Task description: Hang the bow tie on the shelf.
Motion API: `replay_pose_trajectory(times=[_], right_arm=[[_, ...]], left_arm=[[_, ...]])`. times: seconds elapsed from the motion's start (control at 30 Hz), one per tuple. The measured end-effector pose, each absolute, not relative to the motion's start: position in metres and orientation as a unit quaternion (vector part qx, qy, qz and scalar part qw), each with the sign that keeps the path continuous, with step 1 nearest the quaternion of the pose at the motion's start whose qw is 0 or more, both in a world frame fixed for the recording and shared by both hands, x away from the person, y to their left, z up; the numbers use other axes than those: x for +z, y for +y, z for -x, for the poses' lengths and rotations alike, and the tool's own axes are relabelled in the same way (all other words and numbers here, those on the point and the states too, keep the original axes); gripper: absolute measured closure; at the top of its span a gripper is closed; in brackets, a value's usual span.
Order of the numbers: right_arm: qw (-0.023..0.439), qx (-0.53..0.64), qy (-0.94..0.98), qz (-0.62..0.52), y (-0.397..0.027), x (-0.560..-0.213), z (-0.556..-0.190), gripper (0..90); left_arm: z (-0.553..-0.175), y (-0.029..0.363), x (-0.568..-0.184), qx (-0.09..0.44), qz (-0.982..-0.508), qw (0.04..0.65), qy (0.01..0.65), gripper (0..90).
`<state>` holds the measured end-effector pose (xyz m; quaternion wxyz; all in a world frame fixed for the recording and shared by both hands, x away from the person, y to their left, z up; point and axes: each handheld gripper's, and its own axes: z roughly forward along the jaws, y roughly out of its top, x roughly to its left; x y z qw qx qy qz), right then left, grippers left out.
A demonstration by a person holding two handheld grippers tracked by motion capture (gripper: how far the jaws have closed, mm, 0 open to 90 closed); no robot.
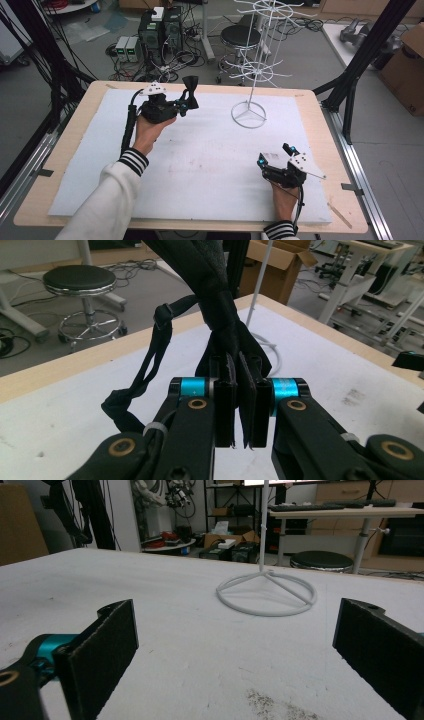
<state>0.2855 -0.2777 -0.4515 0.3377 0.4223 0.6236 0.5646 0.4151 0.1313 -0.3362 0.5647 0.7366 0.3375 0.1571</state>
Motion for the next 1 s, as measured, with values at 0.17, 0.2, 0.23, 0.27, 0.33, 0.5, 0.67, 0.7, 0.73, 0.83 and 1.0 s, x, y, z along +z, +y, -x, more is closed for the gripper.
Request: replay_pose_trajectory(times=[0.17, 0.2, 0.23, 0.27, 0.33, 0.5, 0.67, 0.7, 0.73, 0.83, 1.0], right_arm=[[0.339, 0.564, 0.624, -0.422, -0.278, -0.452, -0.286, 3.2], [0.338, 0.564, 0.624, -0.423, -0.278, -0.451, -0.286, 3.2], [0.339, 0.564, 0.624, -0.422, -0.278, -0.452, -0.286, 3.2], [0.339, 0.564, 0.624, -0.422, -0.278, -0.452, -0.286, 3.2], [0.339, 0.564, 0.624, -0.421, -0.278, -0.452, -0.286, 3.2], [0.339, 0.564, 0.624, -0.422, -0.278, -0.452, -0.286, 3.2], [0.339, 0.564, 0.624, -0.422, -0.278, -0.452, -0.286, 3.2], [0.339, 0.564, 0.624, -0.422, -0.278, -0.451, -0.286, 3.2], [0.339, 0.564, 0.624, -0.422, -0.278, -0.451, -0.286, 3.2], [0.339, 0.565, 0.623, -0.422, -0.278, -0.452, -0.286, 3.2], [0.340, 0.563, 0.624, -0.422, -0.278, -0.451, -0.286, 3.2]], left_arm=[[-0.416, 0.134, -0.335, 0.157, -0.725, 0.581, 0.335, 85.1], [-0.416, 0.135, -0.334, 0.156, -0.723, 0.583, 0.335, 85.1], [-0.417, 0.135, -0.333, 0.156, -0.724, 0.583, 0.334, 85.1], [-0.417, 0.135, -0.332, 0.155, -0.725, 0.583, 0.333, 85.1], [-0.418, 0.134, -0.327, 0.160, -0.727, 0.583, 0.327, 85.0], [-0.422, 0.127, -0.311, 0.158, -0.724, 0.589, 0.322, 85.1], [-0.427, 0.118, -0.300, 0.160, -0.727, 0.591, 0.310, 85.0], [-0.428, 0.116, -0.298, 0.160, -0.728, 0.591, 0.308, 85.1], [-0.429, 0.115, -0.296, 0.160, -0.729, 0.591, 0.307, 85.0], [-0.431, 0.111, -0.291, 0.162, -0.729, 0.593, 0.301, 85.0], [-0.435, 0.104, -0.286, 0.162, -0.734, 0.591, 0.293, 85.1]])
